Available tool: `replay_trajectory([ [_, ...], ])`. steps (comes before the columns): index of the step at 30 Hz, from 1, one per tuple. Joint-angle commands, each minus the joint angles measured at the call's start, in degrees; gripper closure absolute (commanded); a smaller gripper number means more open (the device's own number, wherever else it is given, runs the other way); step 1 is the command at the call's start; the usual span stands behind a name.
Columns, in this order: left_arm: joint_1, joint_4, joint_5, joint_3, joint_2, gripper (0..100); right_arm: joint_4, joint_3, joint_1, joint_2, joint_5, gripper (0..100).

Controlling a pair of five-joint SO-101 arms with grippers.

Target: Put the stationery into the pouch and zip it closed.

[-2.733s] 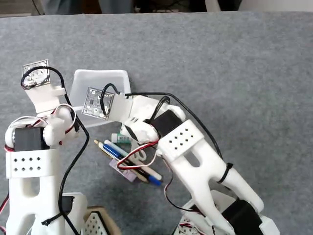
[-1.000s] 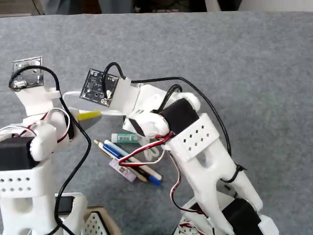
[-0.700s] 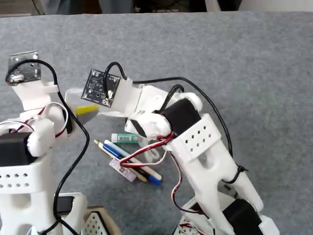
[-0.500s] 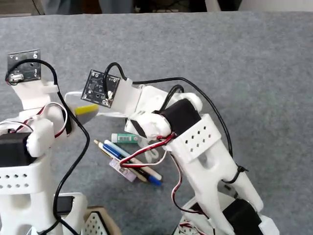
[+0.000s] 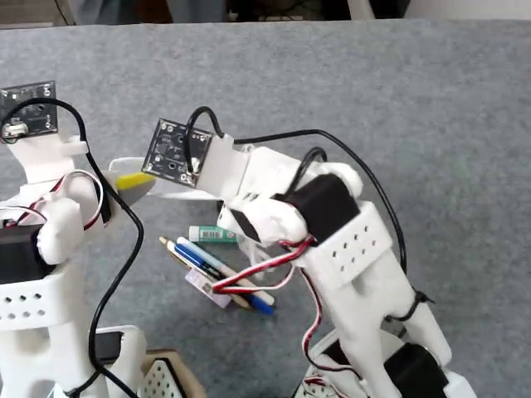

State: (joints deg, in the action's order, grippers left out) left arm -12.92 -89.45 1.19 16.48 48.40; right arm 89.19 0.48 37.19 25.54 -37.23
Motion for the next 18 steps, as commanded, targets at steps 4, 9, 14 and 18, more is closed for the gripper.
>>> replay_trajectory([
  [4, -0.66, 5.98, -0.44, 5.41, 0.26, 63, 2.29, -2.86, -0.09, 2.95, 0.18, 98.6],
  [9, -0.66, 8.26, -0.44, 7.25, 0.18, 63, 2.37, -2.86, -0.09, 2.95, 0.18, 98.6],
  [14, -0.66, 8.35, -0.79, 7.25, 0.18, 63, 2.29, -2.86, -0.09, 2.95, 0.18, 98.6],
  [18, -0.66, 8.79, -0.79, 7.25, 0.18, 74, 2.29, -2.86, -0.09, 2.95, 0.18, 98.6],
])
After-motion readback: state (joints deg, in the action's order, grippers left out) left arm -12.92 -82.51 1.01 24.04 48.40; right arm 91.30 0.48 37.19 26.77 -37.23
